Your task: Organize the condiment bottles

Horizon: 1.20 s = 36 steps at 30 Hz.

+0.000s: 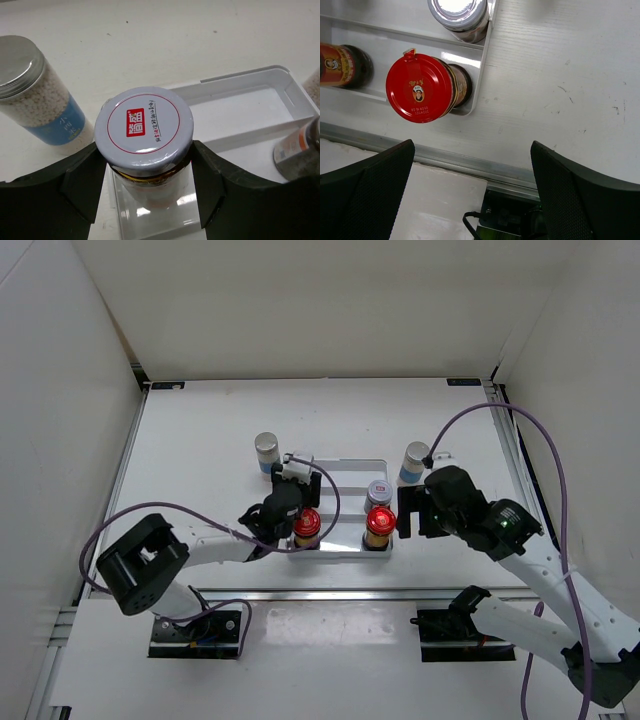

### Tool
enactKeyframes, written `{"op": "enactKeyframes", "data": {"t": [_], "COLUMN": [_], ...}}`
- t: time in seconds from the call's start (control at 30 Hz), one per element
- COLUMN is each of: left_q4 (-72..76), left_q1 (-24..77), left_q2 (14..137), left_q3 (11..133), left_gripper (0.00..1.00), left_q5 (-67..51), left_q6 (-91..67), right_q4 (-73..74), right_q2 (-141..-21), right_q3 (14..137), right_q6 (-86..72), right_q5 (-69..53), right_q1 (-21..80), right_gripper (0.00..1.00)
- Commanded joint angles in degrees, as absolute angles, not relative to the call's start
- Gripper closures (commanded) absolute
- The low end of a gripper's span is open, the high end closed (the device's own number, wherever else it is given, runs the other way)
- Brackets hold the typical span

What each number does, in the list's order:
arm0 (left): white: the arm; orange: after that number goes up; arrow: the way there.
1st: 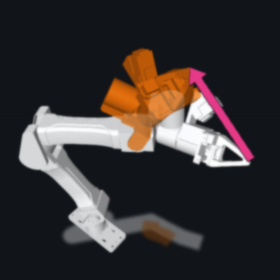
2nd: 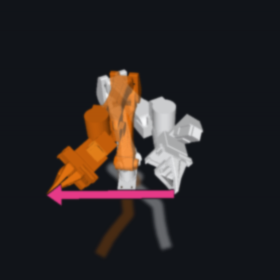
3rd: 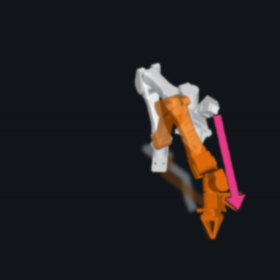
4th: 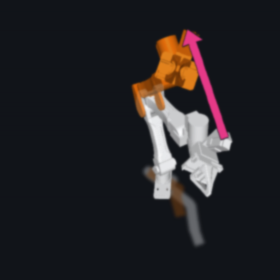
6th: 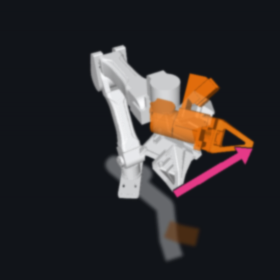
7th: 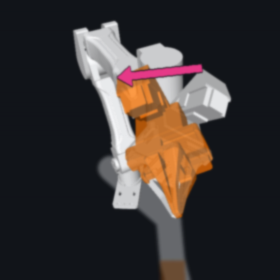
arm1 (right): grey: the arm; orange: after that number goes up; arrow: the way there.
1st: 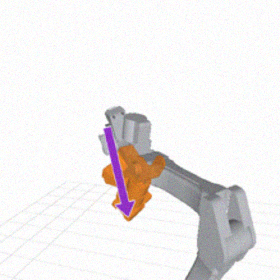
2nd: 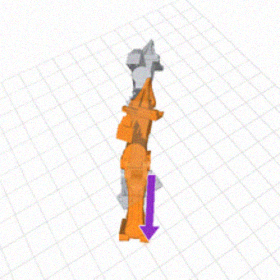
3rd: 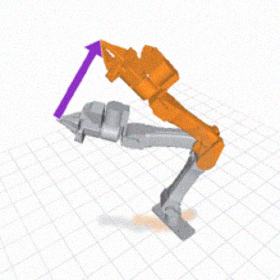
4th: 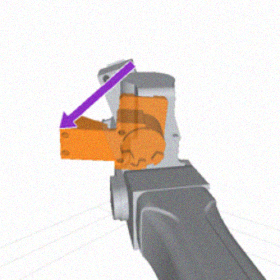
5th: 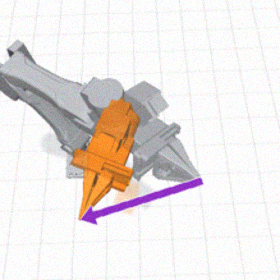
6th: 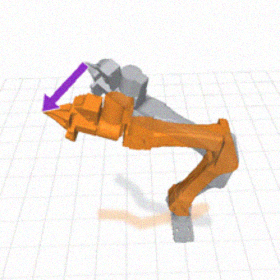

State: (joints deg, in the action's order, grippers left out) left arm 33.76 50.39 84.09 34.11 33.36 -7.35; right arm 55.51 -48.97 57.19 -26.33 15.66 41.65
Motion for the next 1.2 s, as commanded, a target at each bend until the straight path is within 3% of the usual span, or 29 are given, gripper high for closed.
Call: {"op": "enactKeyframes", "data": {"t": [0.0,0.27,0.57,0.73,1.1,1.17], "left_q4": [46.8,48.8,46.6,46.0,35.2,34.1], "left_q1": [51.7,53.3,57.6,58.8,59.3,59.3], "left_q2": [86.5,90.2,86.1,82.4,79.4,80.0], "left_q3": [31.9,33.6,33.0,31.8,34.6,35.2], "left_gripper": [0.89,0.89,0.76,0.58,0.54,0.47], "left_q5": [39.9,41.7,49.5,49.5,48.2,48.2], "left_q6": [-3.2,-3.8,-4.4,-3.6,-5.3,-5.8], "right_q4": [54.1,53.1,52.6,52.6,52.6,52.6], "right_q2": [-48.9,-49.9,-49.9,-49.9,-49.9,-49.9], "right_q3": [56.9,56.3,55.8,55.8,55.8,55.8], "right_q6": [-25.6,-25.6,-25.6,-25.6,-25.6,-25.6], "right_q5": [14.9,14.9,14.9,14.9,14.9,14.9], "right_q1": [41.9,41.9,41.9,41.9,41.9,41.9], "right_gripper": [0.00,0.00,0.00,0.00,0.00,0.00]}}
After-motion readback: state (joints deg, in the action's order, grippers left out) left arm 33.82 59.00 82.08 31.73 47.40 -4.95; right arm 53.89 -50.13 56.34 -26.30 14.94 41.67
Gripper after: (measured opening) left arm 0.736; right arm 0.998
